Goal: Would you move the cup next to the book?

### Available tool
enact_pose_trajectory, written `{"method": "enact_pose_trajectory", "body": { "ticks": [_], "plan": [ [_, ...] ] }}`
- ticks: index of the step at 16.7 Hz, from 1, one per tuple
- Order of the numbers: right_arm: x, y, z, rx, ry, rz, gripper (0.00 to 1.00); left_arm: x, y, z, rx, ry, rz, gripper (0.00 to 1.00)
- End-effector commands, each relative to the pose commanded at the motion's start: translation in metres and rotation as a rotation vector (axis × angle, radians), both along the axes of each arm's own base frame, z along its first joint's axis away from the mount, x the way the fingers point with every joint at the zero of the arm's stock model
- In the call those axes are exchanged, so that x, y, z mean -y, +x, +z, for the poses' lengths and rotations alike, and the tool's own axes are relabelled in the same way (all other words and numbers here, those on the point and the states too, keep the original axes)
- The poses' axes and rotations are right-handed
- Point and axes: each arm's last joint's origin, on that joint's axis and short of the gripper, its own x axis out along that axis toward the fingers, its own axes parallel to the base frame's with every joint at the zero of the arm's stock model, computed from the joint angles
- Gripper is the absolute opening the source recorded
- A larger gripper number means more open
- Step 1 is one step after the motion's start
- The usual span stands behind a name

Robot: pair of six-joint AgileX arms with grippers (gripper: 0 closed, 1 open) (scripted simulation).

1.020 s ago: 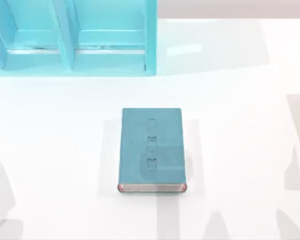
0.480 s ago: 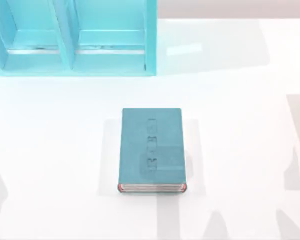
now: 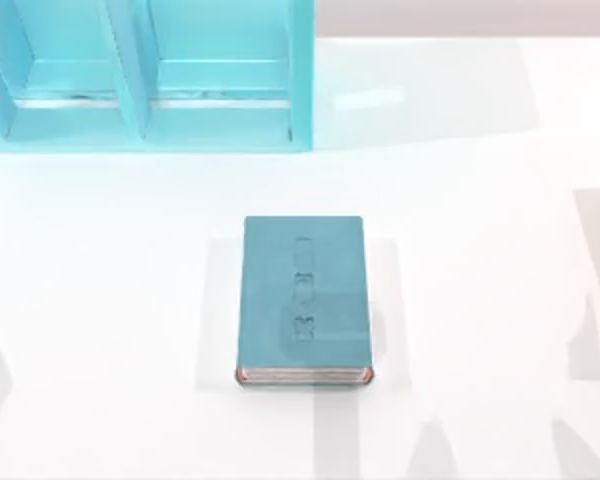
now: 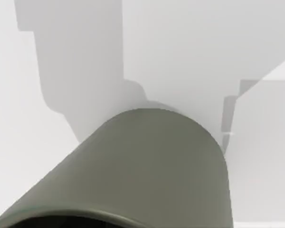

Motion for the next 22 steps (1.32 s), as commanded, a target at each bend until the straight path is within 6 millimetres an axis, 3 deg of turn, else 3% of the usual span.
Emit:
{"method": "enact_pose_trajectory", "body": {
  "ticks": [11,22],
  "plan": [
    [0.0000,0.0000,0.0000,0.000,0.000,0.000,1.00,0.0000,0.0000,0.0000,0.000,0.000,0.000,0.02],
    [0.0000,0.0000,0.0000,0.000,0.000,0.000,1.00,-0.0005,0.0004,0.0047,0.001,0.001,-0.001,0.00]
  ]
}}
